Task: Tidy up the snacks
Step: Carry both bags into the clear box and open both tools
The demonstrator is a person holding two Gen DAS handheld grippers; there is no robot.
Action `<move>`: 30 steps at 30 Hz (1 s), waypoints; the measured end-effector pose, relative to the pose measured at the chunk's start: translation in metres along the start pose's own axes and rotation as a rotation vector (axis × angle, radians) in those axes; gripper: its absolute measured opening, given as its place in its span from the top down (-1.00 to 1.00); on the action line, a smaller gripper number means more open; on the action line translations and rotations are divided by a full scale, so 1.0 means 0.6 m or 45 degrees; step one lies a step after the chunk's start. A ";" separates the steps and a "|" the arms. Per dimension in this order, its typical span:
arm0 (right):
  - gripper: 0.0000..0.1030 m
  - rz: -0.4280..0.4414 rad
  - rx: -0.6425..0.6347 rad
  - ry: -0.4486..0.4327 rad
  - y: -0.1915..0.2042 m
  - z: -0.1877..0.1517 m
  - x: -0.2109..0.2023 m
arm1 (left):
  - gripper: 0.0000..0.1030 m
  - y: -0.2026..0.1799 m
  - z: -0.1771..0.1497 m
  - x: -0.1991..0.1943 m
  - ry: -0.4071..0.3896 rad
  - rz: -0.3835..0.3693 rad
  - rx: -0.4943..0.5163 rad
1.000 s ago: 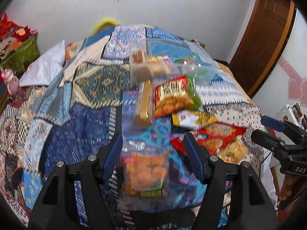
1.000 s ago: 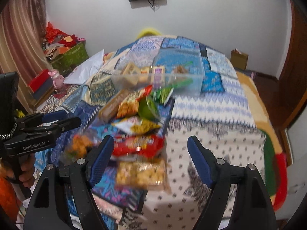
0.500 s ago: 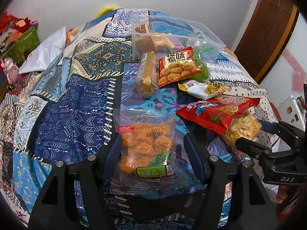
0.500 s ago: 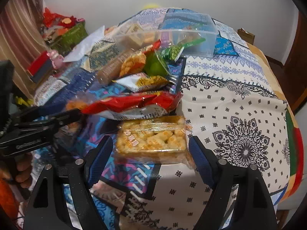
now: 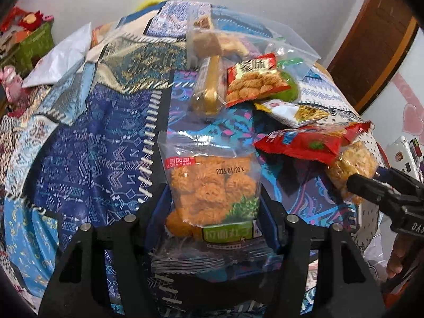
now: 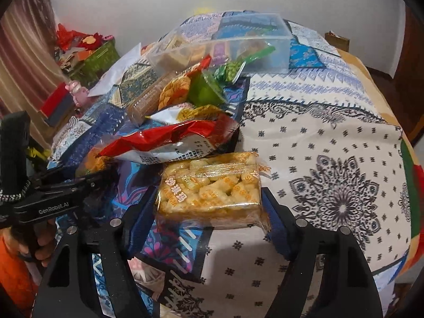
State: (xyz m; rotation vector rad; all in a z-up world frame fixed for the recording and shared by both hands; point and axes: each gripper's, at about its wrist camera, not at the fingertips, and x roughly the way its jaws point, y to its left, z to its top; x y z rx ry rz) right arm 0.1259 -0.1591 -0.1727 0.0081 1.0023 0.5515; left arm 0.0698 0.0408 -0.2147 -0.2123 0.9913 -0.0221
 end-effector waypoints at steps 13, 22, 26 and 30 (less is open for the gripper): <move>-0.40 -0.064 0.025 -0.168 -0.026 0.056 -0.066 | -0.17 -0.032 0.074 -0.089 -0.243 -0.032 0.056; -0.40 -0.075 0.019 -0.273 -0.034 0.118 -0.085 | -0.17 -0.044 0.146 -0.105 -0.338 -0.041 0.061; -0.40 -0.075 0.018 -0.305 -0.041 0.148 -0.085 | -0.17 -0.050 0.184 -0.101 -0.368 -0.048 0.063; -0.40 -0.078 0.015 -0.327 -0.044 0.181 -0.076 | -0.17 -0.059 0.218 -0.094 -0.393 -0.056 0.070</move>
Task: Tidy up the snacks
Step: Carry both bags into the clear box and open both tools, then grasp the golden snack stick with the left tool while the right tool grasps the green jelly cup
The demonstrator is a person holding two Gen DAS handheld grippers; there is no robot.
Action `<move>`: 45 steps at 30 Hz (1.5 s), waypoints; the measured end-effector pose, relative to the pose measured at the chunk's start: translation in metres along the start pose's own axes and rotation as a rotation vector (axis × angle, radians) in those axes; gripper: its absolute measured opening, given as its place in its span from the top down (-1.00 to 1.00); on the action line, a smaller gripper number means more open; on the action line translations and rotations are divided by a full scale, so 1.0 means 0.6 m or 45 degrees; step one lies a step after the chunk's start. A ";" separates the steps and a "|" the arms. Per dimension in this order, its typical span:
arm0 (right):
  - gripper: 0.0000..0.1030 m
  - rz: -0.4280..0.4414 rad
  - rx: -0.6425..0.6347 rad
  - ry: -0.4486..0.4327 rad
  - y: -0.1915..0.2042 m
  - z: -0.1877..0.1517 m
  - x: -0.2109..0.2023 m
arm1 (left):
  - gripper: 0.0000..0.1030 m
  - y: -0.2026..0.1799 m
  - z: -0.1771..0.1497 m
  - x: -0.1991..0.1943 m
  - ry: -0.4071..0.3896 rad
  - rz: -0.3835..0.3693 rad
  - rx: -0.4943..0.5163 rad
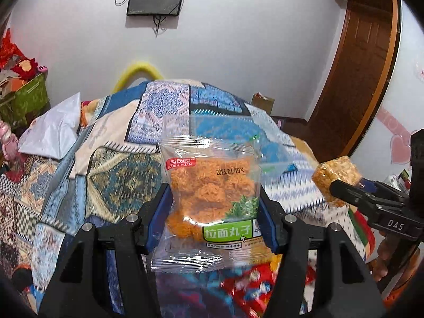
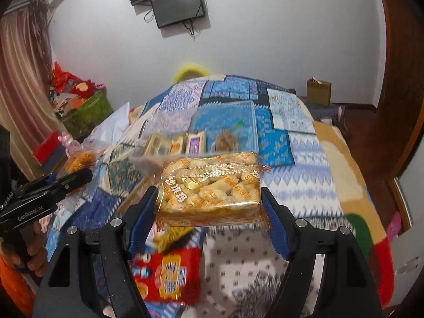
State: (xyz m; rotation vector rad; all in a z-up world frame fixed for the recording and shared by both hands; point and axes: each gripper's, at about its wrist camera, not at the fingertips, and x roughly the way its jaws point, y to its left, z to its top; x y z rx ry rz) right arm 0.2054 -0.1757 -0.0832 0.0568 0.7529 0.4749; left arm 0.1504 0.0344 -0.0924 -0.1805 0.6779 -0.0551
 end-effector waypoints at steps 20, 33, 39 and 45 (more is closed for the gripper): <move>-0.40 -0.020 0.011 0.088 -0.019 0.085 0.173 | -0.17 0.001 0.078 0.211 0.105 -0.003 -0.008; -0.42 -0.035 -0.060 0.189 -0.025 0.082 0.245 | -0.17 0.014 0.078 0.311 0.194 0.021 -0.045; -0.43 -0.042 -0.093 0.205 -0.022 0.087 0.241 | -0.19 0.020 0.079 0.311 0.206 -0.005 -0.076; -0.43 -0.024 -0.082 0.179 -0.018 0.094 0.218 | -0.22 0.011 0.092 0.261 0.151 -0.012 -0.028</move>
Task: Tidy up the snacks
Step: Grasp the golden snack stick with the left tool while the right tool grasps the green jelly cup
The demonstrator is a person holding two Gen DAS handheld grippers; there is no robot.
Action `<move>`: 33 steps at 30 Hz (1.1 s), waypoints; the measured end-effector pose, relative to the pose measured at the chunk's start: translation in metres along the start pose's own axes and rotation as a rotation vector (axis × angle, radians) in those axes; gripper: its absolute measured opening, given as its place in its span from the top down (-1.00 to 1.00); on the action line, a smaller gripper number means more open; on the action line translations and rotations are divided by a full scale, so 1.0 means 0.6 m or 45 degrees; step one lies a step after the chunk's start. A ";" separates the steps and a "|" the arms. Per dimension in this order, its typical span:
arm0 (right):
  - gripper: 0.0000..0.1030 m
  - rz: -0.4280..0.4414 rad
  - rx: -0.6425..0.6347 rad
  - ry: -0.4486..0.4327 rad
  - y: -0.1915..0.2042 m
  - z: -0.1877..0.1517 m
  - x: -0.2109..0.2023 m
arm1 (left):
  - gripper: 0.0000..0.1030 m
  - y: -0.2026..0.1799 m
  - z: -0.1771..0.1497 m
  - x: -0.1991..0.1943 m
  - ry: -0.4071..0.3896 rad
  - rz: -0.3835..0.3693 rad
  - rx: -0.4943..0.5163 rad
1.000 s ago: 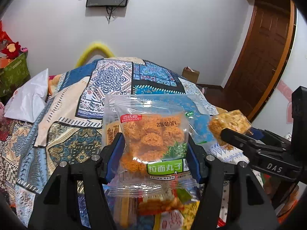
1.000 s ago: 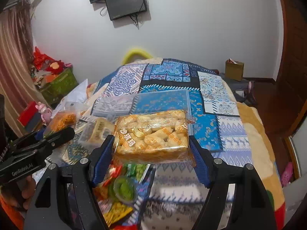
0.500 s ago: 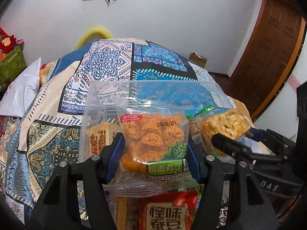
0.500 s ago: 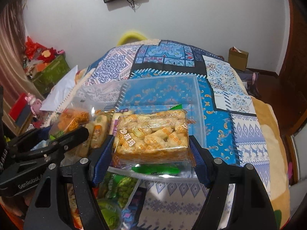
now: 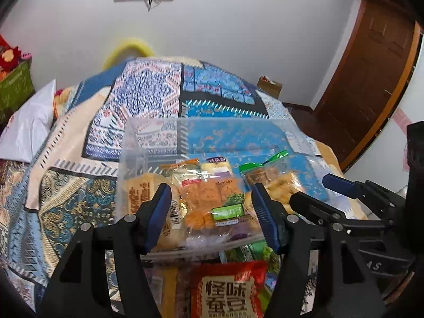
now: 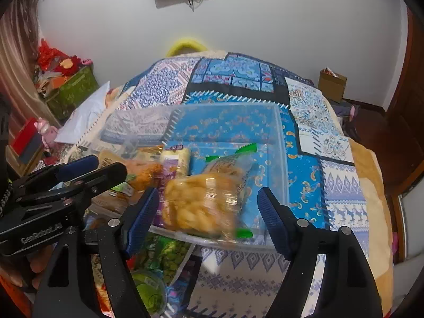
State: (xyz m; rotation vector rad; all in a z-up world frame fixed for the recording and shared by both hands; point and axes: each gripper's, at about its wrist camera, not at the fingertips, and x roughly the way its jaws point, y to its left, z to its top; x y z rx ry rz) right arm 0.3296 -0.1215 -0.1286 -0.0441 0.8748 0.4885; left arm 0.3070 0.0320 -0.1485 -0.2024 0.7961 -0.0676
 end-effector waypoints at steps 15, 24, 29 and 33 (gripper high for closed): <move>-0.45 0.041 -0.040 -0.034 0.038 -0.034 -0.067 | -0.26 0.033 -0.056 -0.104 0.001 0.054 0.031; -0.46 0.070 -0.080 0.091 0.067 -0.097 -0.042 | -0.26 0.064 -0.140 -0.091 0.134 0.082 0.014; -0.46 0.055 -0.098 0.194 0.070 -0.131 -0.005 | -0.26 0.075 -0.176 -0.076 0.194 0.097 0.019; -0.47 0.102 -0.066 0.234 0.068 -0.139 0.009 | -0.26 0.078 -0.192 -0.062 0.231 0.091 0.005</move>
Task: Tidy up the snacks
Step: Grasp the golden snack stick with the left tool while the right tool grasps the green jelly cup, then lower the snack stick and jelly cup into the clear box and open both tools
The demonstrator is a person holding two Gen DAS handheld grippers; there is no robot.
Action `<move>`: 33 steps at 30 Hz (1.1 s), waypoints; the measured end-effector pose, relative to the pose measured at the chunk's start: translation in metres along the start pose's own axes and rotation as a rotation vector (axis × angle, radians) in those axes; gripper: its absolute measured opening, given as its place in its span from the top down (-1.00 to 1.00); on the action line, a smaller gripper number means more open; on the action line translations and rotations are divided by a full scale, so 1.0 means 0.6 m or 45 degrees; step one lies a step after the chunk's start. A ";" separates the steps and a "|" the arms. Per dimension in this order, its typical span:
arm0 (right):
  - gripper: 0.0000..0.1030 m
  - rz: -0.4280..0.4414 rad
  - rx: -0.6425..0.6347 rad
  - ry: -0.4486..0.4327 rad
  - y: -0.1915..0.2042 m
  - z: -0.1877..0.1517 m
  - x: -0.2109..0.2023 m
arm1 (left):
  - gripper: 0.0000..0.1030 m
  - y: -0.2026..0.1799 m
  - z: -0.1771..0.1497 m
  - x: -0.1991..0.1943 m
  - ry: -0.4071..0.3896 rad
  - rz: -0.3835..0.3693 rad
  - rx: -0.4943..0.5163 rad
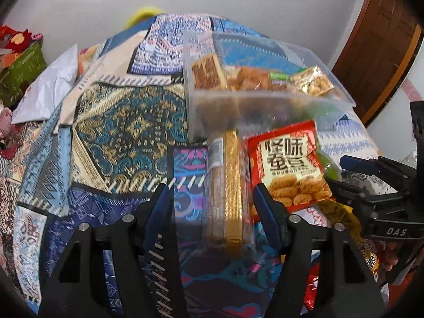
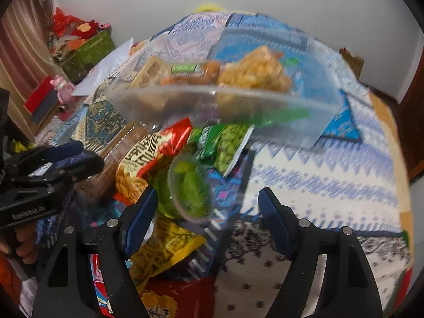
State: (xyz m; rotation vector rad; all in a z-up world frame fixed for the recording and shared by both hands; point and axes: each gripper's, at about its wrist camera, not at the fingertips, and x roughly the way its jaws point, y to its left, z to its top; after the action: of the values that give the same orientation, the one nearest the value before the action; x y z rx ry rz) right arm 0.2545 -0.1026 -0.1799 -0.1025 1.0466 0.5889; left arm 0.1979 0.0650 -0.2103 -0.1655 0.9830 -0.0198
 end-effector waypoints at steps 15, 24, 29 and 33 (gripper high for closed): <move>-0.21 0.080 -0.017 0.051 0.018 0.006 0.028 | 0.18 0.000 0.008 0.041 0.014 -0.056 -0.053; -0.05 0.049 -0.019 0.012 0.008 0.001 0.009 | 0.29 -0.006 -0.002 0.025 -0.017 -0.039 -0.024; -0.05 0.042 0.020 -0.034 -0.010 0.003 -0.016 | 0.31 -0.003 -0.010 0.000 -0.041 -0.042 -0.027; -0.05 0.020 0.027 -0.086 -0.015 0.006 -0.043 | 0.31 -0.003 -0.014 -0.029 -0.076 -0.042 -0.025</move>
State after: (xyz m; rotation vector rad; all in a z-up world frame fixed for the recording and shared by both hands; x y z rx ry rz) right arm 0.2526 -0.1195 -0.1582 -0.0554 0.9890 0.5917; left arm 0.1816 0.0639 -0.2004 -0.1997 0.9212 -0.0352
